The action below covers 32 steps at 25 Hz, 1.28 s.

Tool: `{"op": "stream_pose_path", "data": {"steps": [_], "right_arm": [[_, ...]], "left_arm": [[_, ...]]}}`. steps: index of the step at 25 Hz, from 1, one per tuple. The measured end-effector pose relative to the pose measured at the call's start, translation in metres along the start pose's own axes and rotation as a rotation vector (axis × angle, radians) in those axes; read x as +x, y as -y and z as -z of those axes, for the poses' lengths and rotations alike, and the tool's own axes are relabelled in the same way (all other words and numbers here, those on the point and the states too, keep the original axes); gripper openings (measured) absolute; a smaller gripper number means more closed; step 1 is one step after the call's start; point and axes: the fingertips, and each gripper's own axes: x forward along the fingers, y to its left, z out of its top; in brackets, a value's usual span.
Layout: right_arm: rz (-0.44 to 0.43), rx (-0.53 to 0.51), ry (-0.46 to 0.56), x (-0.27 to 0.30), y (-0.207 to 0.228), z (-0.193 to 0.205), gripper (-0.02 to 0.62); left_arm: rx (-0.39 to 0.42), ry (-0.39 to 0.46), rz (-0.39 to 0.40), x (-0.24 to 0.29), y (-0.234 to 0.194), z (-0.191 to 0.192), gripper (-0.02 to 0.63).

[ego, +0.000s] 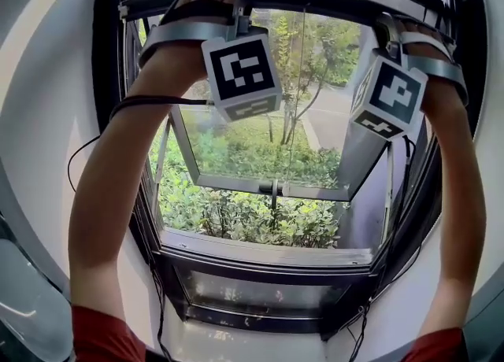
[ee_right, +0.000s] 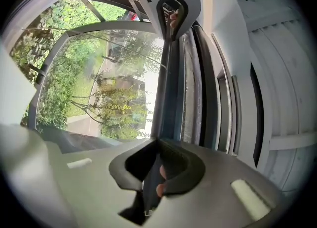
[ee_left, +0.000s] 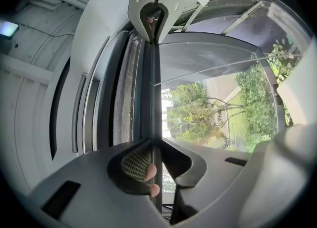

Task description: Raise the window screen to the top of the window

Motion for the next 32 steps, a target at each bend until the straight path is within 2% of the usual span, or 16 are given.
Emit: {"op": "stream_pose_path", "data": {"steps": [11, 14, 15, 16, 21, 32], "right_arm": [[0.043, -0.008, 0.000, 0.032, 0.041, 0.003, 0.038], [0.067, -0.014, 0.000, 0.043, 0.055, 0.003, 0.041], [0.078, -0.014, 0.000, 0.047, 0.061, 0.004, 0.041], [0.089, -0.018, -0.002, 0.050, 0.065, 0.005, 0.043], [0.116, -0.015, -0.016, 0.059, 0.077, 0.008, 0.044], [0.130, -0.003, -0.001, 0.062, 0.080, 0.008, 0.046]], "left_arm": [[0.036, -0.029, -0.104, 0.031, -0.048, 0.006, 0.063], [0.042, -0.031, -0.160, 0.041, -0.066, 0.007, 0.066], [0.045, -0.030, -0.182, 0.045, -0.073, 0.007, 0.036], [0.045, -0.033, -0.192, 0.048, -0.078, 0.006, 0.037], [0.043, -0.068, -0.181, 0.058, -0.091, 0.003, 0.037], [0.041, -0.051, -0.209, 0.059, -0.093, 0.005, 0.037]]}}
